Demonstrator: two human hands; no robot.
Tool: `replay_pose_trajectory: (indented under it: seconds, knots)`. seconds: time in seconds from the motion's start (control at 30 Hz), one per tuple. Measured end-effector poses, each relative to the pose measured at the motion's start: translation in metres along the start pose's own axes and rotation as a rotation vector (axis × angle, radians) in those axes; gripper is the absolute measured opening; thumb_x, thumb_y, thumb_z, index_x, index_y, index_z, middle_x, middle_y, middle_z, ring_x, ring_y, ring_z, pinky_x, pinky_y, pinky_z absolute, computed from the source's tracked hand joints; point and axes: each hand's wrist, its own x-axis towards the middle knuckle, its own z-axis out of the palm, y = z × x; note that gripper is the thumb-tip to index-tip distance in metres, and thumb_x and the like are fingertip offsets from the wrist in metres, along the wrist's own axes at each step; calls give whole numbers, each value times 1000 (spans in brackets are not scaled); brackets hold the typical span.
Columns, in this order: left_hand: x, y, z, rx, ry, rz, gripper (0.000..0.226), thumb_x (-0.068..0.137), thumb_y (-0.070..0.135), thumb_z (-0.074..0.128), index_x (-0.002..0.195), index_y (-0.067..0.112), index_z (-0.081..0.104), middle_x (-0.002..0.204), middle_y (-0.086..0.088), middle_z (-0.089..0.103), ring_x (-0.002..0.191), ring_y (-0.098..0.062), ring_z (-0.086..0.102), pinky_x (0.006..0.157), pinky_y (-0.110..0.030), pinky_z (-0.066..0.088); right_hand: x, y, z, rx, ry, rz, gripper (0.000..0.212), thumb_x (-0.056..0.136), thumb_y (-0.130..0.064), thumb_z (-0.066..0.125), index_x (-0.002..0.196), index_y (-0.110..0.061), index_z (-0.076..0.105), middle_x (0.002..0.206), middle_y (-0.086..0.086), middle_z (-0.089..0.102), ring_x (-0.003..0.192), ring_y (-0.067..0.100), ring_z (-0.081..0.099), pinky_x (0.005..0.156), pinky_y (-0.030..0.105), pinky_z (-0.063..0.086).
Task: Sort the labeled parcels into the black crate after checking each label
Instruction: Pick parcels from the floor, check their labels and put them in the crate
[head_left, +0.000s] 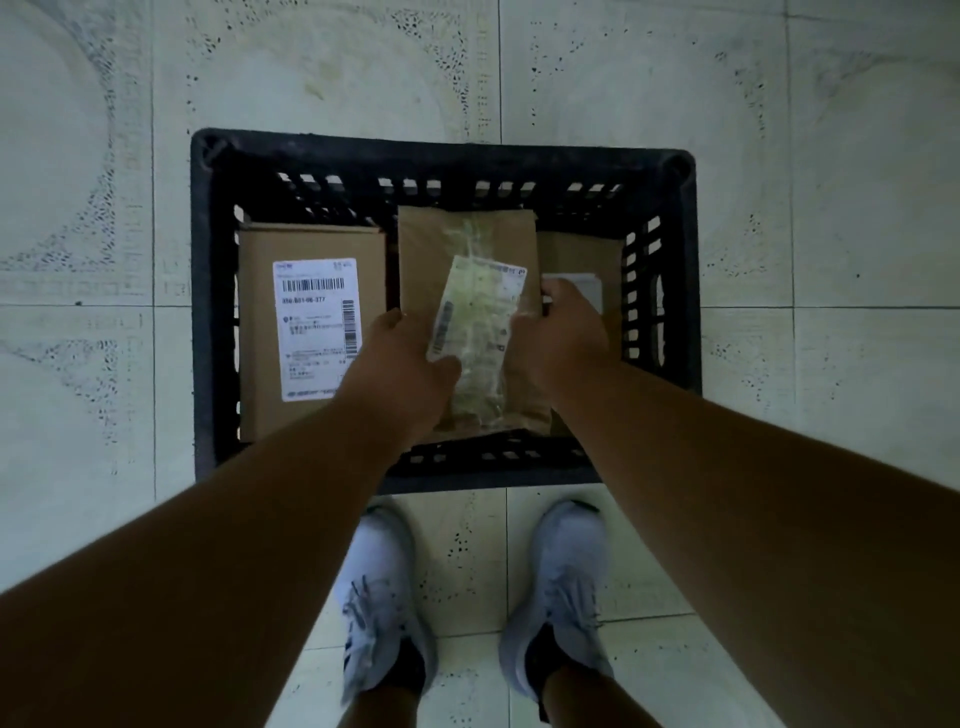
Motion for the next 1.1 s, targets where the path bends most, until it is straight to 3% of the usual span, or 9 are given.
replay_pose_trajectory:
  seconds: [0.13,0.27,0.4,0.5,0.6,0.77,0.9,1.1]
  knots:
    - [4,10,14,185,19,-47,59,95,29,55,148,13,35,154,-11,25,130,-35,43,102,-43,45,1,1,3,-194,1,-150,54,94,-19,64,142,-12,39,131,14,55,115,30,57,83,27,39]
    - [14,18,25,425,-17,-91,66,97,34,47,156,14,24,165,-11,-10,148,-39,12,116,-41,22,4,5,6,-289,-44,-262,65,89,-23,71,144,-20,36,130,14,46,108,33,57,85,36,47]
    - [25,24,36,587,-75,-58,69,94,41,47,152,7,31,163,-13,6,144,-40,16,115,-44,25,13,17,11,-626,-57,-331,61,89,-32,69,141,-15,43,136,15,40,122,33,44,102,40,42]
    - [35,19,38,741,-105,-34,74,93,39,53,154,7,26,161,-14,14,148,-37,11,115,-46,26,22,14,14,-752,-58,-476,53,91,-34,66,138,-16,50,140,11,41,128,31,37,104,41,36]
    - [41,13,41,798,-82,18,70,95,38,54,152,8,28,156,-15,24,144,-35,22,110,-44,33,27,10,14,-805,-148,-554,51,89,-35,67,136,-18,54,146,10,39,131,32,36,104,40,35]
    - [47,0,39,747,-146,144,82,89,42,62,155,20,17,161,-14,17,148,-36,16,114,-49,29,29,18,5,-717,-300,-575,69,80,-49,75,140,-23,54,151,6,40,137,30,34,110,41,34]
    - [47,-7,35,821,-262,244,96,80,52,70,155,28,16,164,-6,12,151,-32,9,112,-55,29,28,26,-1,-653,-387,-548,92,63,-53,88,139,-14,55,160,14,27,146,32,27,116,40,32]
    - [38,-16,44,861,-185,335,73,88,40,65,150,28,30,164,-6,15,151,-30,10,111,-57,29,25,31,0,-576,-301,-574,85,57,-46,92,127,-8,62,162,18,20,143,35,31,116,39,33]
